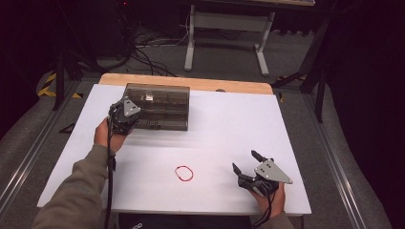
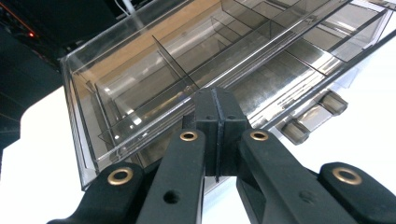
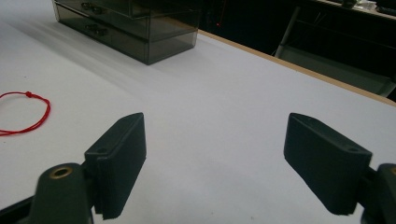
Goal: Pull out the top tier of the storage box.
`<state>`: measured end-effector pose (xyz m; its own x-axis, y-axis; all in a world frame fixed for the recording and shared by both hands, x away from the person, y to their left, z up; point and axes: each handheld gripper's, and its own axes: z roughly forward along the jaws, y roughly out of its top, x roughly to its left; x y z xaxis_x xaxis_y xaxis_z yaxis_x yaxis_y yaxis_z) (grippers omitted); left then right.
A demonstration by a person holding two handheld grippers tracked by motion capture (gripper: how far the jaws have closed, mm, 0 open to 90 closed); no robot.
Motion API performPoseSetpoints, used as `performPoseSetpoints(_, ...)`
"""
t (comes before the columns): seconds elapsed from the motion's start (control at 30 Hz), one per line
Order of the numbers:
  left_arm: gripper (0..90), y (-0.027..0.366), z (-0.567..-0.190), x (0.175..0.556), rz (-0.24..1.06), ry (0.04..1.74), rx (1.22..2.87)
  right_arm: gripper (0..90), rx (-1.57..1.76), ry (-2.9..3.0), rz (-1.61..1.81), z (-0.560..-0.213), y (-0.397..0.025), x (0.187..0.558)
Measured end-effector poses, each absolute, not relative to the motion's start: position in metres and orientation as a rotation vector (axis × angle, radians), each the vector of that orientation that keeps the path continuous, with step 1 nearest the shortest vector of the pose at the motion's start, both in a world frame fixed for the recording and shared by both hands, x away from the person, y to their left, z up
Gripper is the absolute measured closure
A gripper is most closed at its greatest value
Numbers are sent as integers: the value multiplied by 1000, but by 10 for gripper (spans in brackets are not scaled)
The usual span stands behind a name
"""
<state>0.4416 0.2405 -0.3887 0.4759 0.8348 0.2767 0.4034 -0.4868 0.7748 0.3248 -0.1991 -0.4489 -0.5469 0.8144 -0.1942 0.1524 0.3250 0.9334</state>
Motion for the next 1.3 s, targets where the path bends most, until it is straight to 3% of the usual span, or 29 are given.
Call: performPoseSetpoints(1.3, 897, 244, -393, 443, 715, 1078, 2180, 227, 845, 1941, 1240, -448, -198, 326)
